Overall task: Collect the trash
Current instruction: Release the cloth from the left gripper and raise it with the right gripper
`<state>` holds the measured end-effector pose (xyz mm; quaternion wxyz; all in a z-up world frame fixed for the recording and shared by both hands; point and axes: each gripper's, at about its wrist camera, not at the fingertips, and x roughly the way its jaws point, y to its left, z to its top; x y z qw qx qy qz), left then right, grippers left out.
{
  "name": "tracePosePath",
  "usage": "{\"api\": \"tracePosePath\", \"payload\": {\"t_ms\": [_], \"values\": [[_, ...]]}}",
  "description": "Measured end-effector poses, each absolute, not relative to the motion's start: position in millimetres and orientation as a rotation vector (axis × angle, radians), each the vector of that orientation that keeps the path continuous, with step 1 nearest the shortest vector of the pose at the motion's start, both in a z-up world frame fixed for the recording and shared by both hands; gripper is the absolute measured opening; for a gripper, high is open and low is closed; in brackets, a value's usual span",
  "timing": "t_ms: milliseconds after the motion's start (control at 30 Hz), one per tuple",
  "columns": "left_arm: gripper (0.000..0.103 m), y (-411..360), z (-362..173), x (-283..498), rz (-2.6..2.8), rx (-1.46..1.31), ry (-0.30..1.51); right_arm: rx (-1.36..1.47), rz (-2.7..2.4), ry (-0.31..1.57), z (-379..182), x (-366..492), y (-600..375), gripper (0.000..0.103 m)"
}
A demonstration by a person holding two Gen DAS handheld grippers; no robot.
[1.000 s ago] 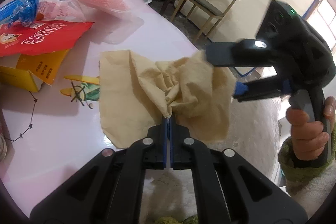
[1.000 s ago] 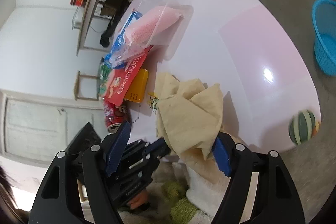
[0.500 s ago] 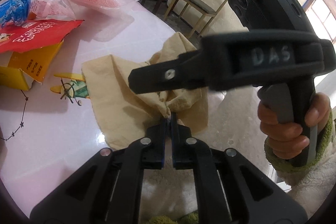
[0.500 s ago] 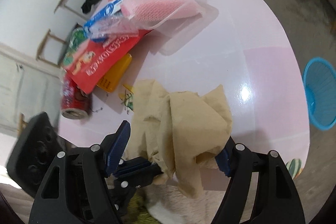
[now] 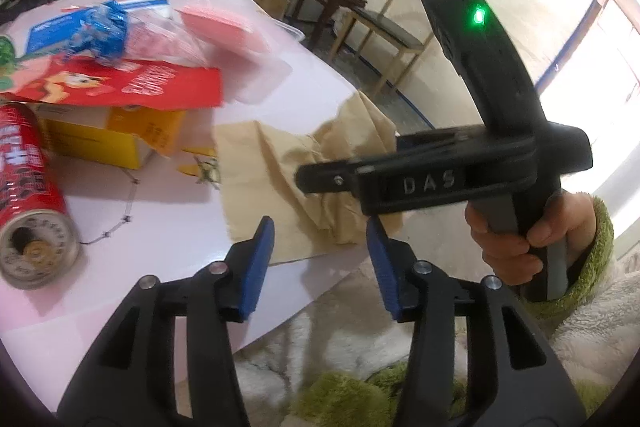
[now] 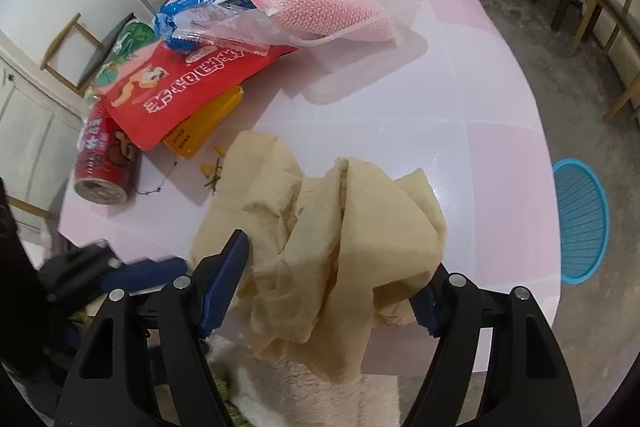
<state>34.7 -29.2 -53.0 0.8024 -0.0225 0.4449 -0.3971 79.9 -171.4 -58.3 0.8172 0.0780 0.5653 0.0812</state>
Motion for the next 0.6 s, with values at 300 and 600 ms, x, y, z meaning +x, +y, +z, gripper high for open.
{"api": "tracePosePath", "payload": {"t_ms": [300, 600], "values": [[0.057, -9, -51, 33, -0.794, -0.042, 0.951, 0.125, 0.129, 1.171, -60, 76, -174, 0.071], [0.066, 12, -43, 36, -0.719, -0.046, 0.916, 0.038, 0.094, 1.134, -63, 74, -165, 0.071]]}}
